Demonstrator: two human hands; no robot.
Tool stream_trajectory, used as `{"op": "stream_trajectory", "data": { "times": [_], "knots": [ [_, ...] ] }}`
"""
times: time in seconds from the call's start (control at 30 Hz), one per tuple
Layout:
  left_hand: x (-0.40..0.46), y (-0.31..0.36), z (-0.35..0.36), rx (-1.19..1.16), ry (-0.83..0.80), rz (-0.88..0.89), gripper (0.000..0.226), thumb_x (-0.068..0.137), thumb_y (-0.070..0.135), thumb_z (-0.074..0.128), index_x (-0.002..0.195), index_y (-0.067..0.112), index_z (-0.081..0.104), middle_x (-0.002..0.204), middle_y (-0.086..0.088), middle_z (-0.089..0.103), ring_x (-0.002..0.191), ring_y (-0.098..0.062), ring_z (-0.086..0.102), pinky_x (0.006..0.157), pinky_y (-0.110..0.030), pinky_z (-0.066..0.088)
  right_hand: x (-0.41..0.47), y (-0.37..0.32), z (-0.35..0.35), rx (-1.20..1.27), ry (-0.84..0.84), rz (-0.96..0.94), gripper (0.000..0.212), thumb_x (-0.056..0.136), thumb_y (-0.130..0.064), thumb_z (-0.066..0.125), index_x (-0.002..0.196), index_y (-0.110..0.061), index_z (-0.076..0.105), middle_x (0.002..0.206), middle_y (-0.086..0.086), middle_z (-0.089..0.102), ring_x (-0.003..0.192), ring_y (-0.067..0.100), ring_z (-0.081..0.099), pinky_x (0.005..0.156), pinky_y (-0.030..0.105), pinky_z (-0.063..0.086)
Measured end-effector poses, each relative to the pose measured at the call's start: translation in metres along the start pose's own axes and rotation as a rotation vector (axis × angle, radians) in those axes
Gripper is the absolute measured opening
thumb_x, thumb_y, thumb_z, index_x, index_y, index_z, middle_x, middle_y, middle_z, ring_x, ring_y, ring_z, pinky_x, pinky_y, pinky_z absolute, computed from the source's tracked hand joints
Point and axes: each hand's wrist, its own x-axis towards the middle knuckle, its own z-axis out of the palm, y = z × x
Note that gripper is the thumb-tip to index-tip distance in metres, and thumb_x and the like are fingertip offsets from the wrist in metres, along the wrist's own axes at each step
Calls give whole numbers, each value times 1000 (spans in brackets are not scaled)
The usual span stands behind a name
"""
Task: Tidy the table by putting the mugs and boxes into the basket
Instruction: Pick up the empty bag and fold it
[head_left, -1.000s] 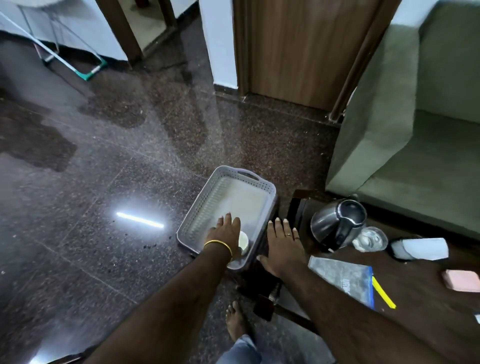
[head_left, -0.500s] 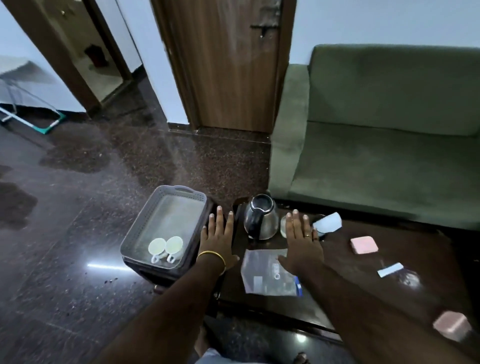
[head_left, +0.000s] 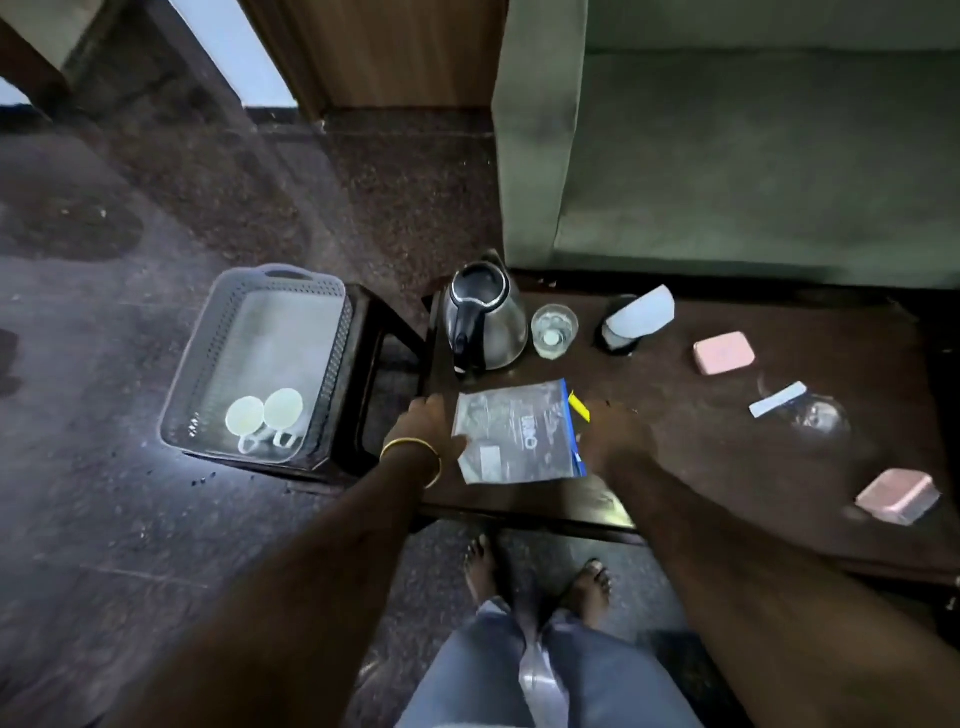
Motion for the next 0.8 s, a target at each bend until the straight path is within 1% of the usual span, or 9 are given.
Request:
{"op": "stream_trajectory", "data": {
  "times": [0.13,0.27,0.33,0.47,0.57,0.63,0.7,0.73,0.8],
  "knots": [
    [53,-26,46,-91,-21,-37,70,78,33,77,134,3,47,133,-21,53,121,-37,53,98,-39,44,33,7,50,41,-24,59,37,87,-18,59,123,-10,57,126,14,62,118,36,57,94,41,48],
    [91,-47,89,-106,8,-71,60,85,28,69,135,2,47,136,-22,52,124,-37,50,99,-38,41,67,16,93,186,-65,142,46,89,-27,59,131,-9,51,133,16,55,124,38,51,100,43,45],
    [106,-54,104,-177,29,-109,52,87,23,64,132,2,48,135,-21,52,123,-37,51,98,-36,41,81,20,110,286,-60,187,46,89,-34,60,128,-8,55,130,18,58,122,38,54,100,44,48],
    [123,-58,122,-360,66,-177,47,85,16,61,128,2,49,124,-20,60,113,-36,57,93,-37,46,98,23,135,514,-3,281,35,84,-33,66,110,-10,67,112,13,69,106,35,64,89,39,52],
    [125,-60,128,-405,69,-195,40,84,9,60,123,3,54,114,-19,65,106,-35,61,88,-35,49,103,21,142,603,-11,320,24,81,-27,69,94,-8,72,93,14,73,92,33,68,74,32,49],
    [122,-60,126,-383,63,-176,30,83,4,58,112,2,62,106,-18,68,100,-33,64,82,-31,48,101,21,143,646,-12,341,17,79,-21,71,80,-4,69,82,18,71,79,34,67,67,33,48],
    [115,-58,118,-371,53,-151,24,82,0,56,103,1,68,103,-19,70,98,-32,65,78,-29,47,94,19,136,732,-4,366,19,76,-16,72,66,-7,59,67,16,61,62,28,57,57,31,43],
    [110,-55,114,-366,51,-139,23,82,-2,55,101,0,68,103,-18,70,98,-31,64,75,-27,45,89,19,132,782,5,368,24,75,-14,73,62,-9,55,63,12,55,59,24,51,56,30,39],
    [95,-48,97,-366,68,-110,22,84,-2,55,103,1,66,107,-17,68,100,-29,63,71,-22,39,75,17,113,874,26,365,28,73,-11,75,57,-11,52,58,6,52,59,21,47,58,30,38]
  ]
}}
